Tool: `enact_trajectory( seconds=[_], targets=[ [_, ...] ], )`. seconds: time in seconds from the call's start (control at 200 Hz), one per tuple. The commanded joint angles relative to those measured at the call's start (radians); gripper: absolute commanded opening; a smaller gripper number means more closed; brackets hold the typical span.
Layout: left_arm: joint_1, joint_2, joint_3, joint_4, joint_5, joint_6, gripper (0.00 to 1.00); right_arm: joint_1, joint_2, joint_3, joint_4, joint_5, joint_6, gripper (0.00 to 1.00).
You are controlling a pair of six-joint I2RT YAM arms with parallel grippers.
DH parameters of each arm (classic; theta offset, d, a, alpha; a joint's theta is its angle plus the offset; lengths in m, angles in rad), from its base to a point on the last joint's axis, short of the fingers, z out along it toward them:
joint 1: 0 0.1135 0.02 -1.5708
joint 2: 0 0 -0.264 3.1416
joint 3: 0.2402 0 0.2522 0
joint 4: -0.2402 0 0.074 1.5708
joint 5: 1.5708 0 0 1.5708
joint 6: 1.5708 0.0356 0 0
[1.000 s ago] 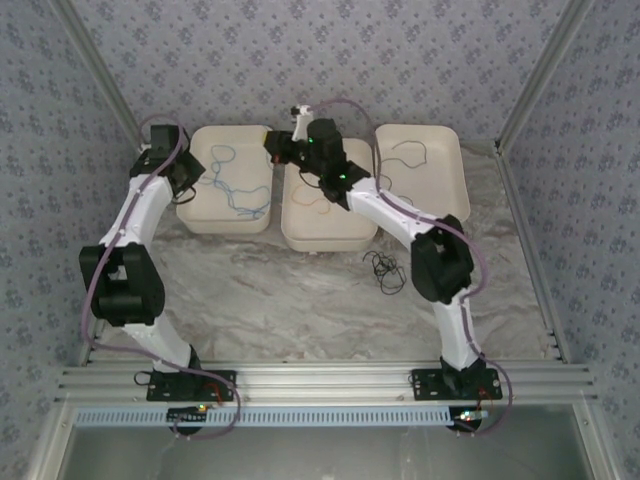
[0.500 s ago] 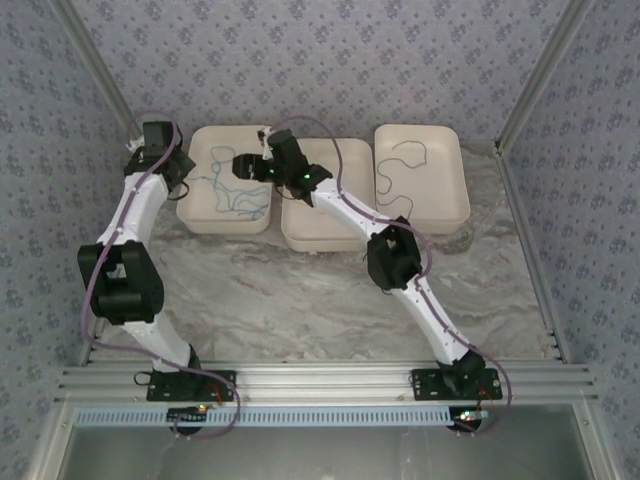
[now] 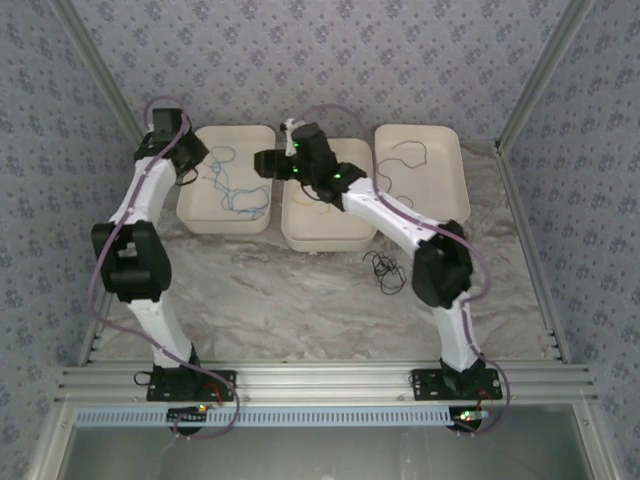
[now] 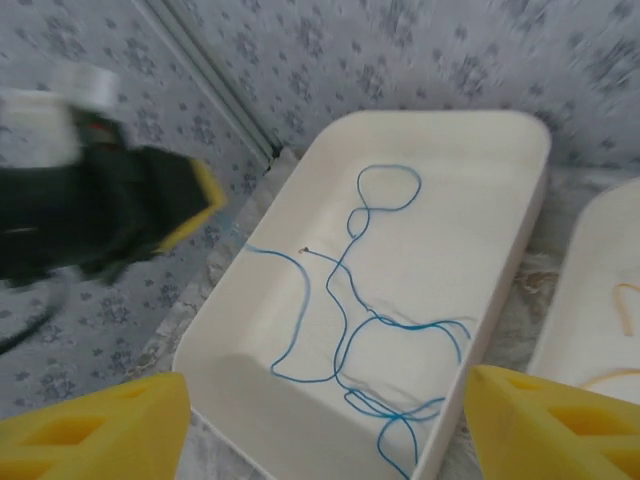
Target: Untangle the cables
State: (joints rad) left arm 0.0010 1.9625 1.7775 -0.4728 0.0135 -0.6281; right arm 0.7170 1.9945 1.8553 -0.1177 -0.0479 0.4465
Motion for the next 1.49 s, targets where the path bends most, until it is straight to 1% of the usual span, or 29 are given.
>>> enact_trajectory(
  seconds=[0.0,0.06,0.08,0.085,0.11,0.165,0.27,0.385,0.47,0.575,0.645,0.685,0.799,0.924,1.009,1.154,1.324,1.384,1.489],
  targets=[
    [-0.047,0.092,0.132,-0.068,0.082,0.07,0.42,-0.016,-0.197,-0.168,0.071,0.105,-0.026,0.75],
    [-0.067,0.086,0.15,-0.088,0.024,0.078,0.56,-0.028,-0.304,-0.311,0.063,0.154,-0.013,0.74],
    [-0.075,0.074,0.143,-0.083,0.005,0.08,0.67,-0.03,-0.339,-0.359,0.058,0.174,-0.013,0.73],
    [-0.076,0.071,0.14,-0.083,0.0,0.08,0.69,-0.031,-0.35,-0.37,0.056,0.18,-0.013,0.73],
    [-0.086,0.053,0.129,-0.078,-0.026,0.082,0.71,-0.03,-0.395,-0.426,0.048,0.209,-0.012,0.73],
    [-0.099,0.012,0.103,-0.066,-0.066,0.083,0.73,-0.033,-0.487,-0.546,0.009,0.292,0.015,0.72],
    [-0.116,-0.071,0.06,-0.068,-0.104,0.071,0.73,-0.042,-0.65,-0.773,-0.081,0.385,0.058,0.66],
    [-0.147,-0.172,0.005,-0.068,-0.14,0.087,0.73,-0.049,-0.786,-0.948,-0.181,0.407,0.062,0.64],
    [-0.165,-0.232,-0.028,-0.092,-0.135,0.082,0.73,-0.038,-0.83,-1.008,-0.272,0.416,0.045,0.62],
    [-0.2,-0.335,-0.119,-0.112,-0.134,0.058,0.71,-0.016,-0.842,-1.051,-0.357,0.458,0.047,0.62],
    [-0.228,-0.43,-0.237,-0.081,-0.101,0.02,0.7,-0.02,-0.833,-1.075,-0.377,0.459,0.045,0.64],
    [-0.249,-0.487,-0.308,-0.06,-0.084,-0.004,0.7,-0.028,-0.811,-1.072,-0.392,0.46,0.035,0.64],
    [-0.331,-0.643,-0.495,-0.016,-0.084,-0.075,0.69,-0.024,-0.731,-1.042,-0.422,0.479,-0.001,0.63],
    [-0.427,-0.761,-0.626,0.005,-0.114,-0.127,0.69,-0.025,-0.643,-1.019,-0.422,0.487,-0.035,0.61],
    [-0.487,-0.809,-0.672,-0.002,-0.141,-0.145,0.69,-0.026,-0.595,-0.998,-0.424,0.501,-0.046,0.58],
    [-0.556,-0.854,-0.714,-0.021,-0.173,-0.16,0.68,-0.031,-0.547,-0.977,-0.38,0.525,-0.08,0.52],
    [-0.603,-0.873,-0.744,-0.025,-0.178,-0.177,0.68,-0.049,-0.475,-0.936,-0.374,0.524,-0.104,0.38],
    [-0.619,-0.879,-0.748,-0.023,-0.178,-0.179,0.67,-0.055,-0.455,-0.929,-0.375,0.515,-0.105,0.35],
    [-0.645,-0.888,-0.748,-0.028,-0.186,-0.179,0.67,-0.062,-0.451,-0.931,-0.365,0.504,-0.102,0.32]
  ],
)
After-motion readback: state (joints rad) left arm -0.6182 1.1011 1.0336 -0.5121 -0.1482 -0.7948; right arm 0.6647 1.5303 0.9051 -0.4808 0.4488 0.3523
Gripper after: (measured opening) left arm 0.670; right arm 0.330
